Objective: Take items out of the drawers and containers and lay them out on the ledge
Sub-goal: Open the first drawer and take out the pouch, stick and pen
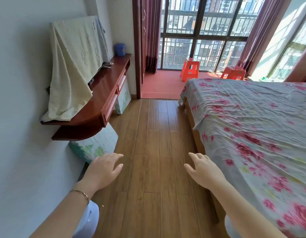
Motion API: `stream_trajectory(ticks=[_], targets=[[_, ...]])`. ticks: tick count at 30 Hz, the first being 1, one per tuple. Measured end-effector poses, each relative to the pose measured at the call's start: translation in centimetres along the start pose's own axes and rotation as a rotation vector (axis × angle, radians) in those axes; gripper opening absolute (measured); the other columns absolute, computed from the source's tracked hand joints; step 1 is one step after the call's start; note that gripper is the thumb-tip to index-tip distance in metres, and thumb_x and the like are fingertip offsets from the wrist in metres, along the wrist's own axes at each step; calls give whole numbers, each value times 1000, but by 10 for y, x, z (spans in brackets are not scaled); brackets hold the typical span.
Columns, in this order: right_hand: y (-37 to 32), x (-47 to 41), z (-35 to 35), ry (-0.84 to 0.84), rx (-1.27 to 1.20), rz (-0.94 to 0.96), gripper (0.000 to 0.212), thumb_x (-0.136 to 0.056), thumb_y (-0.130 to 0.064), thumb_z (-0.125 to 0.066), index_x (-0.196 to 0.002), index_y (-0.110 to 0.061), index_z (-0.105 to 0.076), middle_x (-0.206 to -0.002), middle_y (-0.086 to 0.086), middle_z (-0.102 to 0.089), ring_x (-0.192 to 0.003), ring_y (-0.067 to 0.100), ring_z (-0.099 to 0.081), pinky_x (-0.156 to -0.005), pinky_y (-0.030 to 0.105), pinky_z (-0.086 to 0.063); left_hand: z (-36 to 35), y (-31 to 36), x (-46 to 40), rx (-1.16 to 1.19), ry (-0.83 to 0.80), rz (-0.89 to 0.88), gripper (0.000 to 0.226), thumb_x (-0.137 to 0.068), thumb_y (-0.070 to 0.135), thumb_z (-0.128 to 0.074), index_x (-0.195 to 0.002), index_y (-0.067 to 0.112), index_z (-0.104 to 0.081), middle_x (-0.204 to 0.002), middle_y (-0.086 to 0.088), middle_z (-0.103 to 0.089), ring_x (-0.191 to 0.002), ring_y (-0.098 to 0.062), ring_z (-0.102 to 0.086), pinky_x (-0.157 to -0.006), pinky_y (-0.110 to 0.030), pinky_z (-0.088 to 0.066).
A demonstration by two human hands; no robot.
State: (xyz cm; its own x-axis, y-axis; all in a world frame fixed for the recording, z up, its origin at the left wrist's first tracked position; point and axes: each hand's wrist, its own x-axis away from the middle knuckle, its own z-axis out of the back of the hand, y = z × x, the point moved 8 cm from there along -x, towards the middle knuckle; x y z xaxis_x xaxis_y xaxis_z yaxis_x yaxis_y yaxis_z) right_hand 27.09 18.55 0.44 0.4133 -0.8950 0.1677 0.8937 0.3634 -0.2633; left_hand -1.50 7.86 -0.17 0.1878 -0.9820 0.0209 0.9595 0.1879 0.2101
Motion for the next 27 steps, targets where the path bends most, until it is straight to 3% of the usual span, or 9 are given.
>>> stream_trajectory(ticks=[10,23,27], targets=[[20,-105,-18,-49,22,33,55,-95,-48,-35,-144,-23,-30,-148,-4,-36,-137,16,-30,-107,30,-32,-30,9,-110,12,-1,-40,45,-94,45,-38,-136,30,-41,-140,13,-45,-130,-6,-39,-107,-30,-29],[6,-361,39,-54,7,10,54,-95,-46,-37,-143,-23,-30,-146,-4,-38,-134,16,-34,-104,29,-36,-9,-51,-362,96,-3,-30,41,-95,39,-40,-133,26,-46,-135,12,-50,-127,-8,-42,-105,-33,-33],[11,-419,36,-137,-17,-7,57,-94,-48,-41,-145,-25,-28,-149,-4,-33,-137,18,-30,-107,32,-35,-20,-68,-407,85,-75,-3,42,-96,41,-37,-136,29,-43,-139,12,-46,-131,-7,-37,-107,-31,-29]])
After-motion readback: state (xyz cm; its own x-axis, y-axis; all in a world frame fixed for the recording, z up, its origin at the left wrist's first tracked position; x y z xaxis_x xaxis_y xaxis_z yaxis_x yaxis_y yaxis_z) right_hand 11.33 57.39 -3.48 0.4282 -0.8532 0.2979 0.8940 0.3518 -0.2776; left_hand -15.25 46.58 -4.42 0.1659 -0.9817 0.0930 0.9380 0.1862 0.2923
